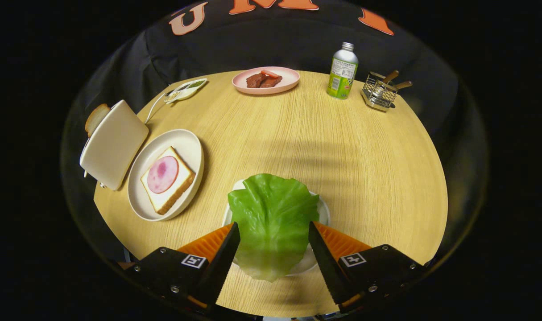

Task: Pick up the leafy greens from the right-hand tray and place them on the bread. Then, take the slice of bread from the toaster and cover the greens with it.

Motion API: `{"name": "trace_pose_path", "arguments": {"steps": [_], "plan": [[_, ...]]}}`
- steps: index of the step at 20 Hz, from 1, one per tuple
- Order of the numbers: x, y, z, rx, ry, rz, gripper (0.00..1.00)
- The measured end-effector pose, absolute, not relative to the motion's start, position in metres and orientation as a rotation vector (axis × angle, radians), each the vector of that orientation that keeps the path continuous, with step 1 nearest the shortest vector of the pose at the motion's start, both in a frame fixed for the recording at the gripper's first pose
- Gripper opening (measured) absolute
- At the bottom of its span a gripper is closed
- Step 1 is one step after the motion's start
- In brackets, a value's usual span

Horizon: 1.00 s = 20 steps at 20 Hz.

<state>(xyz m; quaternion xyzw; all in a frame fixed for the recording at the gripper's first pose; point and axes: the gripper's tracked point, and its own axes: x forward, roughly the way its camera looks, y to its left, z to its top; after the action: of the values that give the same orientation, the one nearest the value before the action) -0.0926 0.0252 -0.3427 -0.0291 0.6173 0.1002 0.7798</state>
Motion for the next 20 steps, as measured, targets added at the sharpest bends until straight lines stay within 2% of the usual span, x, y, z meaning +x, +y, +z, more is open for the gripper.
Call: {"name": "trace_pose_path", "arguments": {"steps": [5, 9, 12, 13, 14, 15, 16, 18, 20], "plan": [[-0.089, 0.022, -0.355, -0.107, 1.353, 0.188, 0.88], [-0.091, 0.028, -0.362, -0.119, 1.369, 0.199, 0.73], [-0.090, 0.032, -0.366, -0.103, 1.363, 0.201, 0.52], [-0.090, 0.032, -0.367, -0.107, 1.360, 0.207, 0.48], [-0.088, 0.032, -0.367, -0.107, 1.344, 0.204, 0.37], [-0.087, 0.032, -0.368, -0.103, 1.341, 0.204, 0.30], [-0.086, 0.032, -0.367, -0.092, 1.335, 0.194, 0.16], [-0.084, 0.030, -0.365, -0.059, 1.329, 0.179, 0.06], [-0.079, 0.032, -0.355, -0.012, 1.294, 0.187, 0.04]]}}
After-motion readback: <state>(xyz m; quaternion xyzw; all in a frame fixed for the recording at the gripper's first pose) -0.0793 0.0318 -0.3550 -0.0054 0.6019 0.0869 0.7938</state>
